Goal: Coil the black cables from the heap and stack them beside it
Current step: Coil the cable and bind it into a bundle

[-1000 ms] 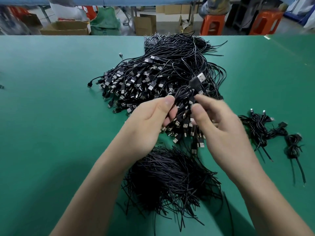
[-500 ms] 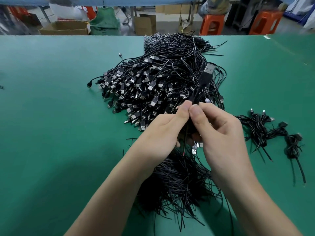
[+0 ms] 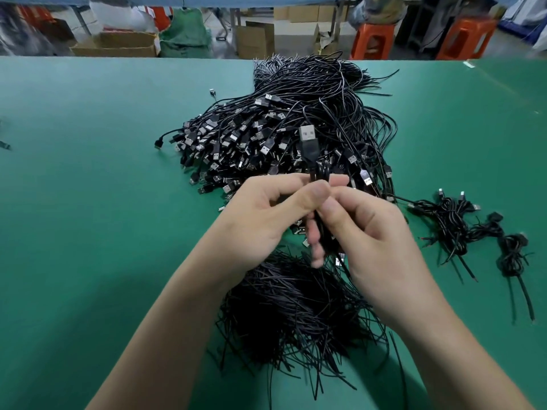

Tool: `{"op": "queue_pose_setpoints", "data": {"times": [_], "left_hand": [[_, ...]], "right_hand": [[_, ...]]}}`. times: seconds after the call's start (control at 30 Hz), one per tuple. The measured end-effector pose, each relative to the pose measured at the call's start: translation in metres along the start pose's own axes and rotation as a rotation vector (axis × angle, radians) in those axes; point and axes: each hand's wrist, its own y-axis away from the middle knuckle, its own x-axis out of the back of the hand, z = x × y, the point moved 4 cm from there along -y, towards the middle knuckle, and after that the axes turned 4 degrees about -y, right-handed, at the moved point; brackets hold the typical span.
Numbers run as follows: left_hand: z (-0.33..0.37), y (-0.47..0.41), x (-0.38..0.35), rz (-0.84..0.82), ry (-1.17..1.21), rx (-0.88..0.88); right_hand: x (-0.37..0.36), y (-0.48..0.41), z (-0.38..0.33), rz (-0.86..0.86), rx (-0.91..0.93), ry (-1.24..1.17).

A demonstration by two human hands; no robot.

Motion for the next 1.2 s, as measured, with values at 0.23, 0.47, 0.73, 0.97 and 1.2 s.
{"op": "queue_pose_setpoints", "data": {"times": [0.23, 0.47, 0.73, 0.97, 1.2], "left_hand": [[-0.01, -0.002, -0.001, 0.082, 0.14, -0.004], [-0.002, -0.005, -0.006, 0.214, -0.063, -0.087], [-0.011, -0.003, 0.0, -0.024, -0.087, -0.011], [-0.009, 0.004, 0.003, -0.22, 0.036, -0.039], [-0.004, -0.001, 0.003, 0.002, -0.028, -0.052]], "right_hand": [[0.001, -0.002, -0.002, -0.127, -0.143, -0.099], [0.005, 0.001, 0.003, -0.187, -0.142, 0.099], [0.003, 0.005, 0.009, -0.274, -0.267, -0.072], [-0.008, 0.013, 0.001, -0.507, -0.415, -0.516], [-0.001, 0.006, 0.007, -0.375, -0.388, -0.384]]}}
